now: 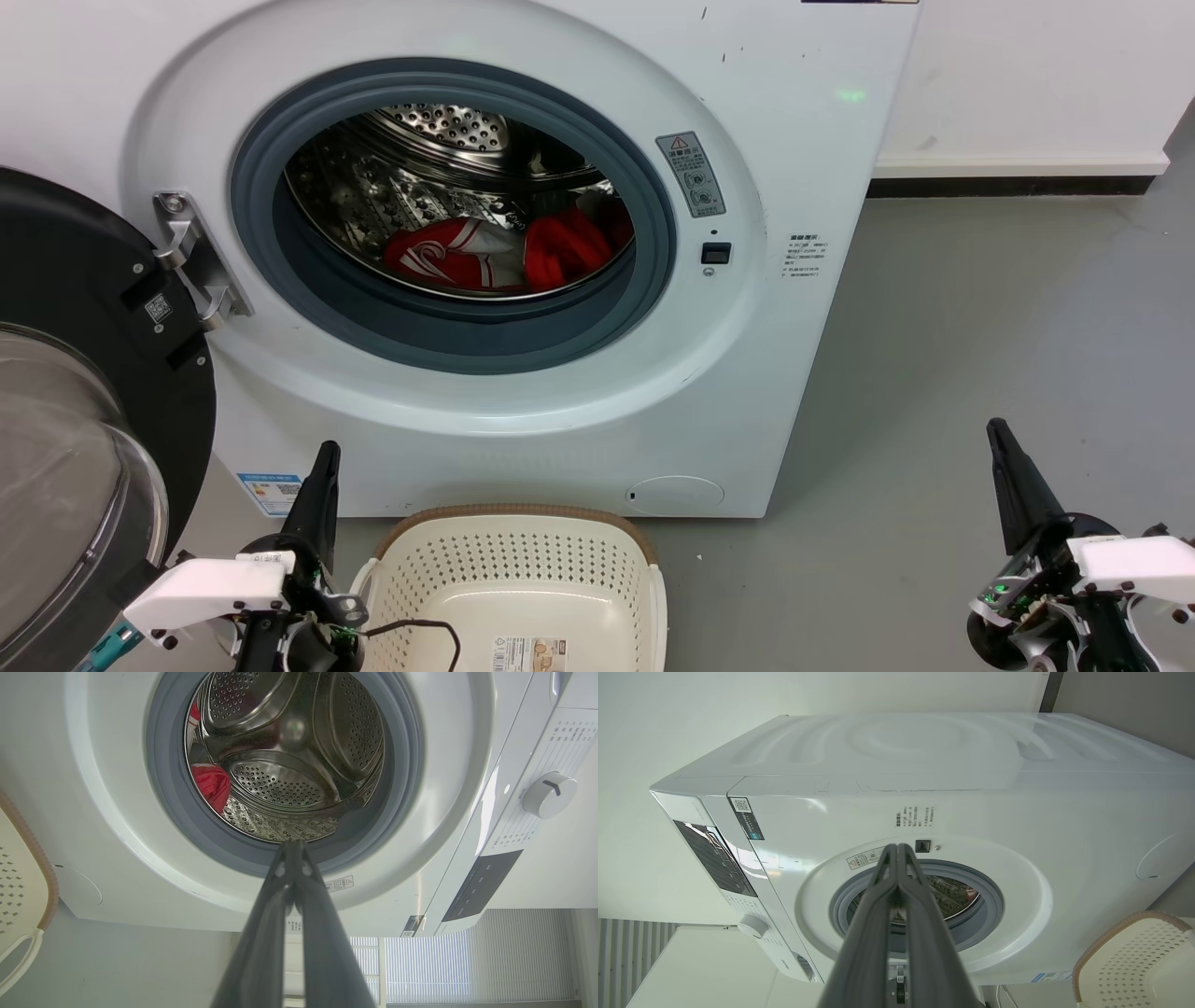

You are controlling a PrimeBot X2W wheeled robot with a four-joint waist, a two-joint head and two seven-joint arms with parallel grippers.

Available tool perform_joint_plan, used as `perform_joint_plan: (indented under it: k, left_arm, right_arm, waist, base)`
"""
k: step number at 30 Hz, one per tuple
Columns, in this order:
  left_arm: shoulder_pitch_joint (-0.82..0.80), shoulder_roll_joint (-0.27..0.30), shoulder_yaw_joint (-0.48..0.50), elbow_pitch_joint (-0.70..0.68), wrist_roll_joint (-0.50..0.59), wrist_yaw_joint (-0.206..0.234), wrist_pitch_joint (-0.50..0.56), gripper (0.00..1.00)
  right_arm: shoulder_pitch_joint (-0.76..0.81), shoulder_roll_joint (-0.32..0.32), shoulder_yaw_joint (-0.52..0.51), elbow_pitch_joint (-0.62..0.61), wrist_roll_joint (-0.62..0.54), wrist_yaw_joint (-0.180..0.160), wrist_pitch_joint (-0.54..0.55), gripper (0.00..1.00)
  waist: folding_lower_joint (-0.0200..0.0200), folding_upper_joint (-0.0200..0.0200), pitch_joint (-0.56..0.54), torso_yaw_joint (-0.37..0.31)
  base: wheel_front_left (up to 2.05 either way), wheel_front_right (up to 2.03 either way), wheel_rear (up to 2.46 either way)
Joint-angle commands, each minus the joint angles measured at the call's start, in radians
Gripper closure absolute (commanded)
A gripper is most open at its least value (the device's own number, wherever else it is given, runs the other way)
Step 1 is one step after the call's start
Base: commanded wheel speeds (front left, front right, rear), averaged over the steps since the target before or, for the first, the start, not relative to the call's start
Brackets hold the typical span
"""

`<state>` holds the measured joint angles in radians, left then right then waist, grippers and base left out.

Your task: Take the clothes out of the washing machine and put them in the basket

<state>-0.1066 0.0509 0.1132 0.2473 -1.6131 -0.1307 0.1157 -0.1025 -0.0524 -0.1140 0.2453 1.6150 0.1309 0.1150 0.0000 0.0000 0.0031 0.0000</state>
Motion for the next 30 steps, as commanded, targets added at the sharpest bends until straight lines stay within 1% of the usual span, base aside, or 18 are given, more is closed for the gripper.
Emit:
perform_joint_plan:
  k: [1, 30]
  left_arm:
    - [-0.005, -0.001, 0.002, -0.001, 0.0, -0.002, -0.001, 1.0]
    - [-0.005, -0.001, 0.002, -0.002, 0.0, -0.002, -0.001, 1.0]
  right_arm:
    - [-0.012, 0.003, 0.0, 0.002, -0.005, 0.0, 0.0, 1.0]
    - [-0.012, 0.003, 0.001, 0.002, -0.004, 0.0, 0.0, 1.0]
  waist:
    - [0.0, 0.0, 0.0, 0.0]
    - [0.0, 0.0, 0.0, 0.0]
  base:
    - [0.0, 0.0, 0.0]
    - [0.0, 0.0, 0.0]
